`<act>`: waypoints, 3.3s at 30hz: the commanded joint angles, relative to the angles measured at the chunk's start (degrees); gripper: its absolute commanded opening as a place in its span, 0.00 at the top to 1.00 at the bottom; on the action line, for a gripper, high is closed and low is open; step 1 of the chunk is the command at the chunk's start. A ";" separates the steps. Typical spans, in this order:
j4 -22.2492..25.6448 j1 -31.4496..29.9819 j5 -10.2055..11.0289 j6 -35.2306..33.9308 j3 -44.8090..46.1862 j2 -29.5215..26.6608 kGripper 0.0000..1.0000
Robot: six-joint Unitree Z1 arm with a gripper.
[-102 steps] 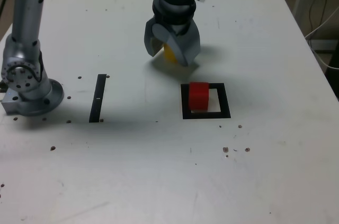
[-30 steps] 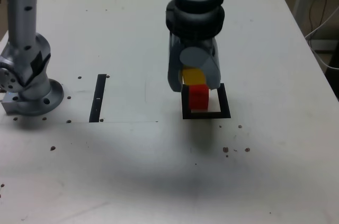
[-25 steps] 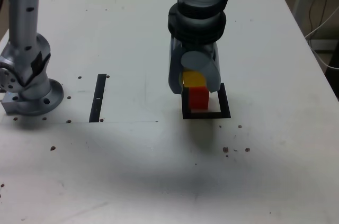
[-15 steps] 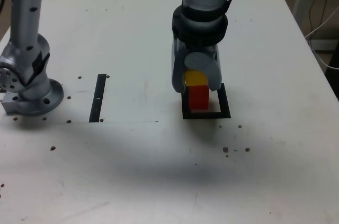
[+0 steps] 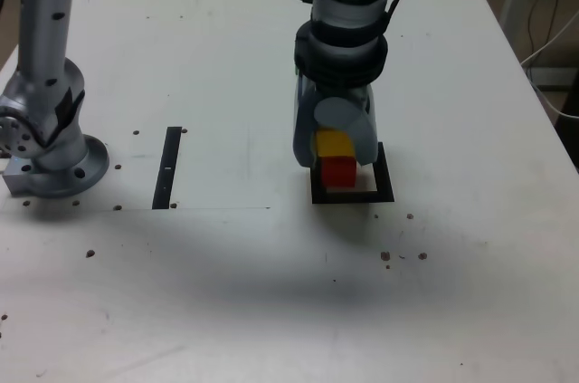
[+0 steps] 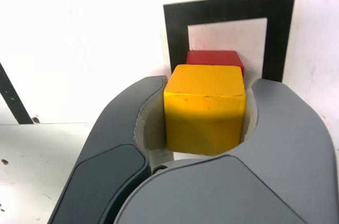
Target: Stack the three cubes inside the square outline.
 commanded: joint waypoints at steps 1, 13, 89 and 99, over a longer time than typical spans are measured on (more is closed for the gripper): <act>-0.31 0.32 -0.17 0.65 0.41 -0.20 0.65; -1.47 0.48 -2.40 2.35 0.61 -0.42 0.38; -5.83 40.44 3.52 39.69 -4.35 8.93 0.48; -5.57 40.62 1.99 39.69 -4.33 9.43 0.78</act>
